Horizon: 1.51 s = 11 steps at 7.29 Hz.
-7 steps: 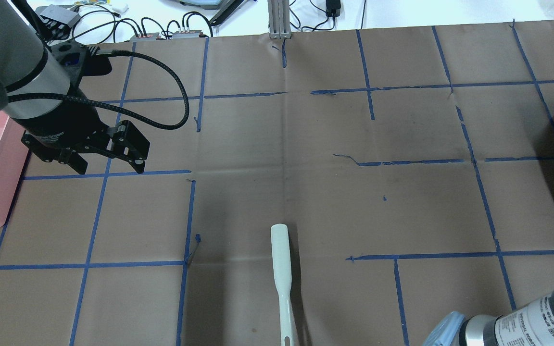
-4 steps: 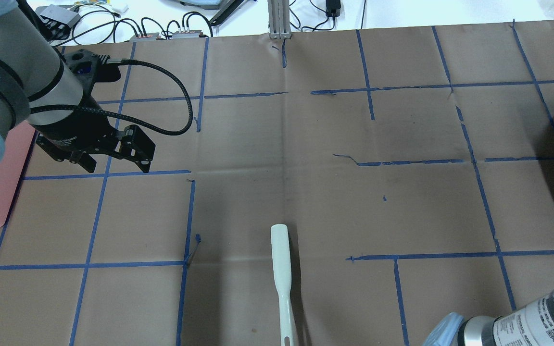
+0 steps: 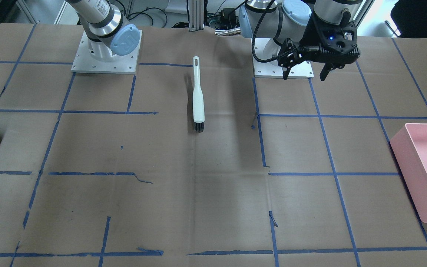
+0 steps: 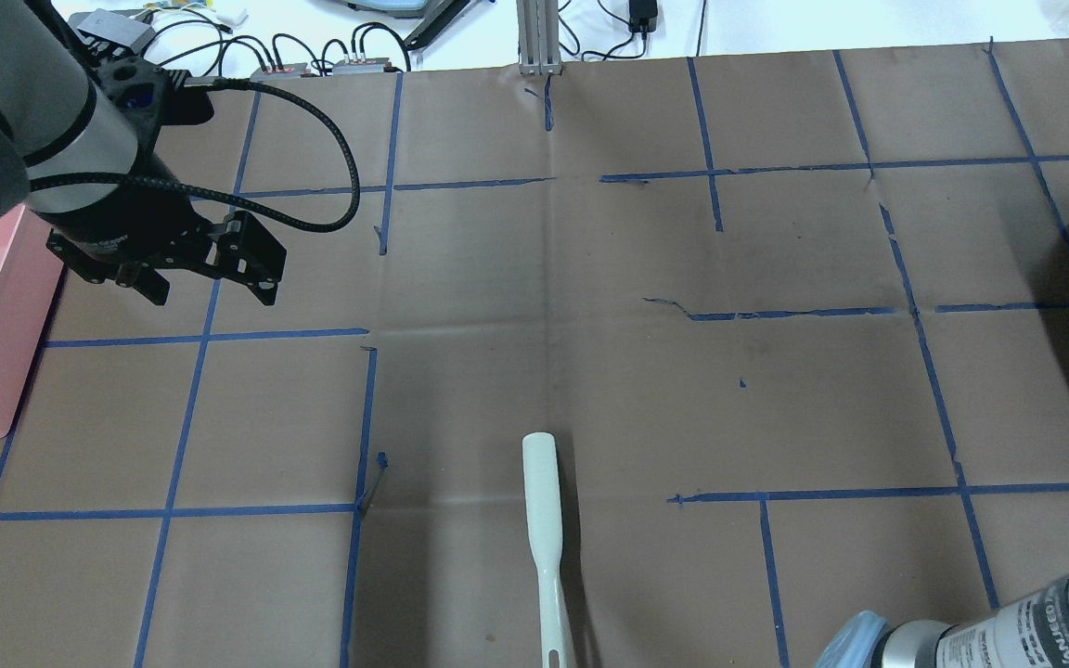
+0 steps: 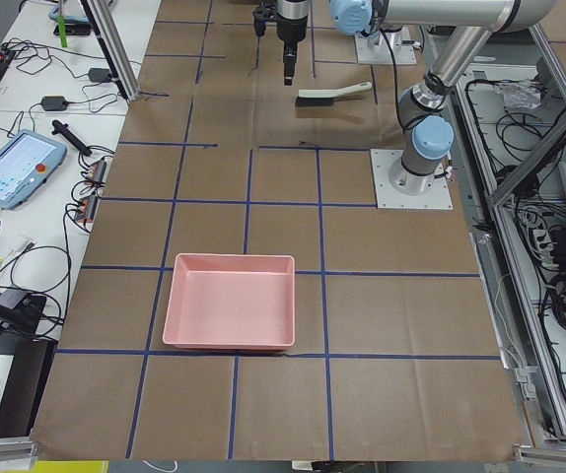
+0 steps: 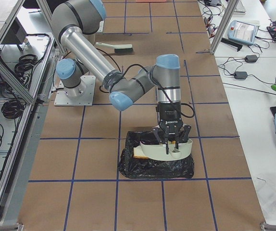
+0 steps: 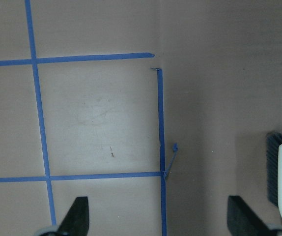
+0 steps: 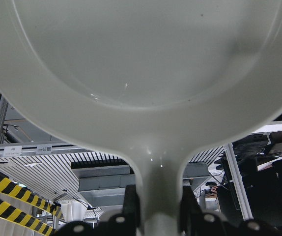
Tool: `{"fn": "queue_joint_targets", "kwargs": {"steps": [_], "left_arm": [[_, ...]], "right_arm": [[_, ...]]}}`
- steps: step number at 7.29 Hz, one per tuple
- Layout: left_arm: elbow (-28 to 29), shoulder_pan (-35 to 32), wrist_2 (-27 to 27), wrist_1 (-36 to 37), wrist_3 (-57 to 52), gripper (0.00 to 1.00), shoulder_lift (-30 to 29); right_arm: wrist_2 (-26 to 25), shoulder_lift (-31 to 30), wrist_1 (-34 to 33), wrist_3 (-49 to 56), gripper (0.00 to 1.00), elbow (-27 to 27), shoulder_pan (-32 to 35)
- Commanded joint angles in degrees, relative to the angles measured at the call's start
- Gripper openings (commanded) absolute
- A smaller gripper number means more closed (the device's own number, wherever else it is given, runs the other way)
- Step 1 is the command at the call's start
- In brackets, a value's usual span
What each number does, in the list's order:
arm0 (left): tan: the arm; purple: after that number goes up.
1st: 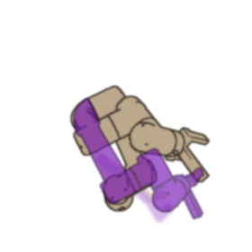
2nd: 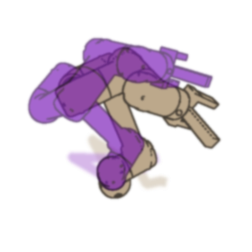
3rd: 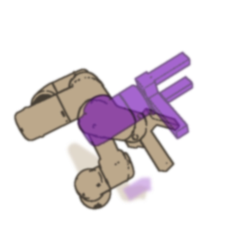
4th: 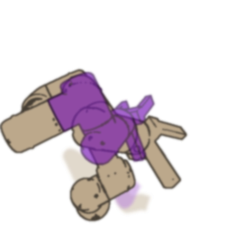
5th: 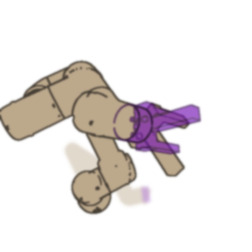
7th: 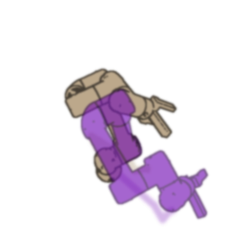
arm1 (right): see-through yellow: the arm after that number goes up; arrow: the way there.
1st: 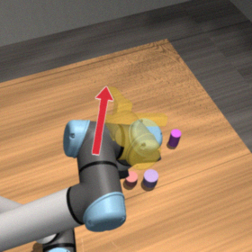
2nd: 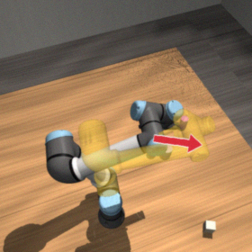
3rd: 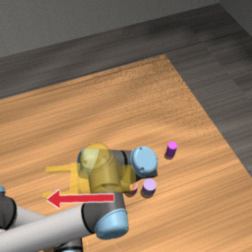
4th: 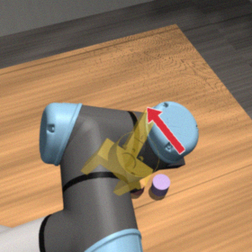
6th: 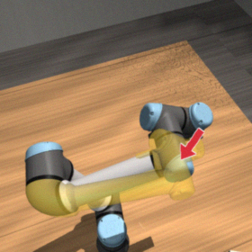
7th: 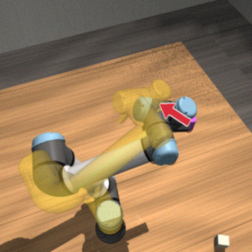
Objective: Sweep and dump trash in nearest bin
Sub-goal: 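Tip the dustpan over the black trash bag with the right gripper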
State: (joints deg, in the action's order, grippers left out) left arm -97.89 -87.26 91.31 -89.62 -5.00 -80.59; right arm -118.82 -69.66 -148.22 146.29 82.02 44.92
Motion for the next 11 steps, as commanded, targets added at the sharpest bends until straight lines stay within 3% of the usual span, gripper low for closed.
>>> {"fn": "queue_joint_targets", "kwargs": {"steps": [1, 4, 7, 11], "left_arm": [[0.34, -0.01, 0.01, 0.06, -0.71, 1.0, -0.36], [1.65, 0.07, 0.09, -0.03, -0.89, 1.0, -1.58], [1.83, 0.07, 0.7, 0.06, -0.89, 1.0, -2.37], [2.09, 0.07, 0.62, -0.03, -0.98, 1.0, -2.99]], "right_arm": [[2.8, -5.2, 0.03, -6.16, 0.04, 5.76, 0.17], [8.59, -12.32, 1.51, -19.76, 0.04, 13.5, 0.25], [12.73, -19.53, 13.09, -36.98, 0.04, 17.55, 3.75], [14.05, -22.88, 26.64, -65.09, 0.04, 18.35, 15.69]]}}
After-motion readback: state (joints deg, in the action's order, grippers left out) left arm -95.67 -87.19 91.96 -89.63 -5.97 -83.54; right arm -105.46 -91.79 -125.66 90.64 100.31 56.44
